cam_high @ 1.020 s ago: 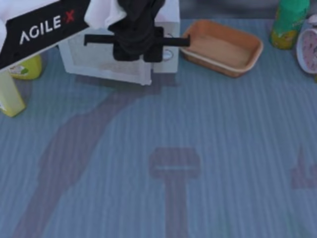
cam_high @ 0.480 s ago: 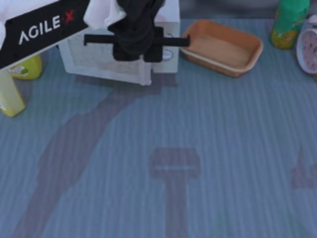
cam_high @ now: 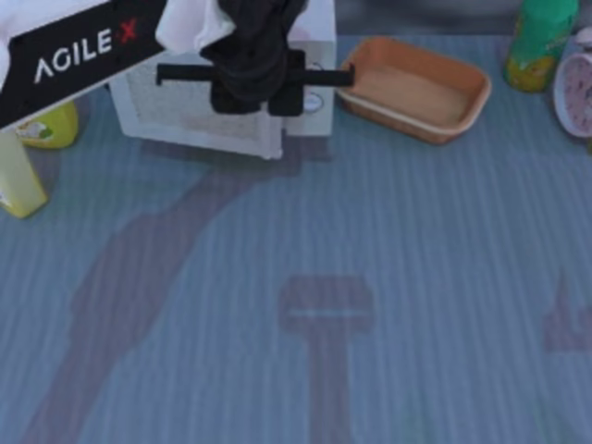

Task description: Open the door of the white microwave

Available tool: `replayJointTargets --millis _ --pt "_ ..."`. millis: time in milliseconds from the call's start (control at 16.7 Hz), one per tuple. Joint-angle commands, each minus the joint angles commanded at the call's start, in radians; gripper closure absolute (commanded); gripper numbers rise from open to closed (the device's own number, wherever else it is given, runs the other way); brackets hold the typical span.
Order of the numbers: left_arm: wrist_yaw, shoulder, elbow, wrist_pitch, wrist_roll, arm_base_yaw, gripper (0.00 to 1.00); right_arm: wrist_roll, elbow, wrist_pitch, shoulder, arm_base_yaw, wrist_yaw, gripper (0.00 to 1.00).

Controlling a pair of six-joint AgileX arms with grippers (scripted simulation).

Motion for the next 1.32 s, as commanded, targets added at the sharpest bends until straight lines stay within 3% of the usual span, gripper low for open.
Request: replayJointTargets --millis 600,1320 --pt "0.006 0.002 -0.003 0.002 -0.002 -0.006 1.0 0.0 0.0 0.0 0.0 0.0 0.0 0.0" --pt "0.055 -0.094 -0.138 0.067 0.107 0.015 1.0 0.0 0.0 0.0 0.0 0.0 0.0 0.0"
